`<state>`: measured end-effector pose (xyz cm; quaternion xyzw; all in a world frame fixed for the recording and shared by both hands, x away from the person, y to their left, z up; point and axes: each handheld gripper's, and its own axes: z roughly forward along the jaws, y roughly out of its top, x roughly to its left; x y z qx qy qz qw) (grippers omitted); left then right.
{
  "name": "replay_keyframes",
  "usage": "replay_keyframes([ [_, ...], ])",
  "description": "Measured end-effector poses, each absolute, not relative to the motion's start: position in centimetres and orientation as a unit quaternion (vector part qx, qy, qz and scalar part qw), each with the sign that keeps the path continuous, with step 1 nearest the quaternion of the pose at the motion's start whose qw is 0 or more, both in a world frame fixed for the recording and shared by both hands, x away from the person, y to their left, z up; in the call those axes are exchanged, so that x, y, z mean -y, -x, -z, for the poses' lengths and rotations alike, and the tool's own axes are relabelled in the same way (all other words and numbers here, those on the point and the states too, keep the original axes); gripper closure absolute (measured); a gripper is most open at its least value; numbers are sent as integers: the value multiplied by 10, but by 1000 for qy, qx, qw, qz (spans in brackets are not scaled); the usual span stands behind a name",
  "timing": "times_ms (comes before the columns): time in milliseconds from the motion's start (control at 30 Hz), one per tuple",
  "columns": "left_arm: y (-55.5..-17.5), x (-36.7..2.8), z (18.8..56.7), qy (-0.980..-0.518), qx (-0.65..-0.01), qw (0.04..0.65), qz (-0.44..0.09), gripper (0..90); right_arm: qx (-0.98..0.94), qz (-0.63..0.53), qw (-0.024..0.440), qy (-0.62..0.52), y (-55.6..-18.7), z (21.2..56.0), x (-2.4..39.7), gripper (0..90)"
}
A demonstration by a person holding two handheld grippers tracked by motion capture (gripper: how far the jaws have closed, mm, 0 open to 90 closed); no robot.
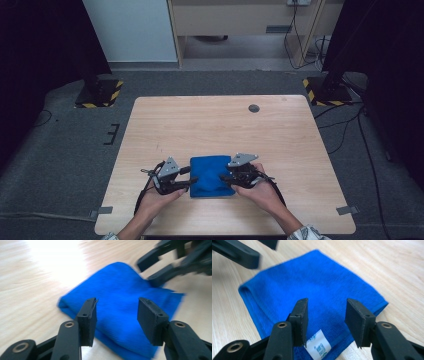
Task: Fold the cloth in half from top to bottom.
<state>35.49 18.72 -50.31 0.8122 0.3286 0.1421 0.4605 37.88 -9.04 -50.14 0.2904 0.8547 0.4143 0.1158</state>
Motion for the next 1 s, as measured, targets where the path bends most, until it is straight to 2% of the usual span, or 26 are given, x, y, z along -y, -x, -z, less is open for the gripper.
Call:
replay_keyframes([
  [200,-351,-184,515,-834,-317,430,-134,492,-863,-399,120,-287,-380,504,92,528],
  [333,-342,-182,520,-859,-297,392,-147,494,-877,-381,114,-269,-371,512,90,512],
  [433,-339,-182,520,-861,-294,384,-154,480,-882,-372,121,-261,-367,515,91,490],
  [567,-342,-184,515,-850,-306,397,-162,366,-875,-381,127,-269,-369,511,96,422],
  [800,-354,-192,508,-827,-336,418,-169,187,-846,-408,156,-307,-383,502,110,218],
  [1000,-369,-211,501,-806,-367,426,-184,104,-827,-415,182,-332,-398,494,130,127],
])
